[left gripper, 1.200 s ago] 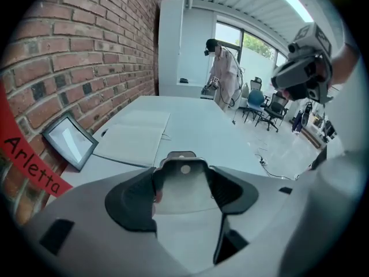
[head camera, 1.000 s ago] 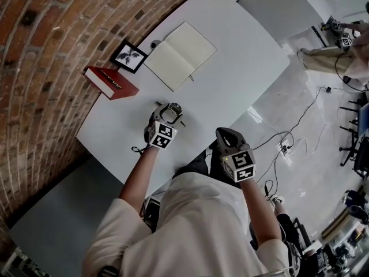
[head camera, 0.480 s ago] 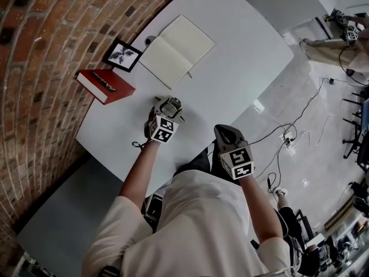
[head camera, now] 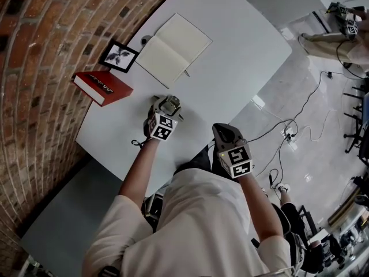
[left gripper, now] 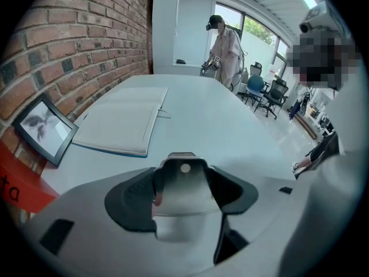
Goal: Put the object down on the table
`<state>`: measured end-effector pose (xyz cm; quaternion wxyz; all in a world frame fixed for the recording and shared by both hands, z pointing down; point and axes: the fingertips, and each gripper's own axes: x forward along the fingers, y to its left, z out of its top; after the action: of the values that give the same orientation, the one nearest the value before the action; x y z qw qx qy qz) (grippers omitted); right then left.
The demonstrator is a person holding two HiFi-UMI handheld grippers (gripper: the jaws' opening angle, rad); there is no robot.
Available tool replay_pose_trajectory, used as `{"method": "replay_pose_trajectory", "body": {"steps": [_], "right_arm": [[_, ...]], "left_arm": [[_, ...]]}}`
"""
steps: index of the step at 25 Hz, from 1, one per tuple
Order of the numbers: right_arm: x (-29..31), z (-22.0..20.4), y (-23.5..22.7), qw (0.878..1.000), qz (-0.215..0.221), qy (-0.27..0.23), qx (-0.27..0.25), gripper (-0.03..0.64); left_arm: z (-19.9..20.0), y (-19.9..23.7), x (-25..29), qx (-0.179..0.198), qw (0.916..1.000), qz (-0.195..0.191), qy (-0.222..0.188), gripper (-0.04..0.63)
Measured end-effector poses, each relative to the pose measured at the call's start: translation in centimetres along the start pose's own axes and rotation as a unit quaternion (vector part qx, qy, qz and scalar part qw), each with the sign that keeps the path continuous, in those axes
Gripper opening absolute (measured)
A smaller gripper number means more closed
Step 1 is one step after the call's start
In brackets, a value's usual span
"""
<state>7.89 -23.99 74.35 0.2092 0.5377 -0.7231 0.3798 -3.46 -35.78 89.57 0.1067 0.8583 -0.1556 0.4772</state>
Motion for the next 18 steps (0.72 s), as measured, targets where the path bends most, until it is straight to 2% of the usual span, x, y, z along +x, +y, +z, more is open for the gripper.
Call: {"method": "replay_pose_trajectory", "body": {"steps": [10,18], "right_arm": [[-0.8,-0.3,0.3,1.0,-0.006,-0.003,-0.005,0.002],[-1.4,-0.9,0.5,1.0,-0.013,0.0,-0.006,0.003]], "left_arm": [[-0.9,-0.2,0.3,-0.006,0.9999,-0.004,0.009,0.284],[-0.8,-0.3,0.3,-0.038,0.9992,-0.012,0.003,0.297]]}}
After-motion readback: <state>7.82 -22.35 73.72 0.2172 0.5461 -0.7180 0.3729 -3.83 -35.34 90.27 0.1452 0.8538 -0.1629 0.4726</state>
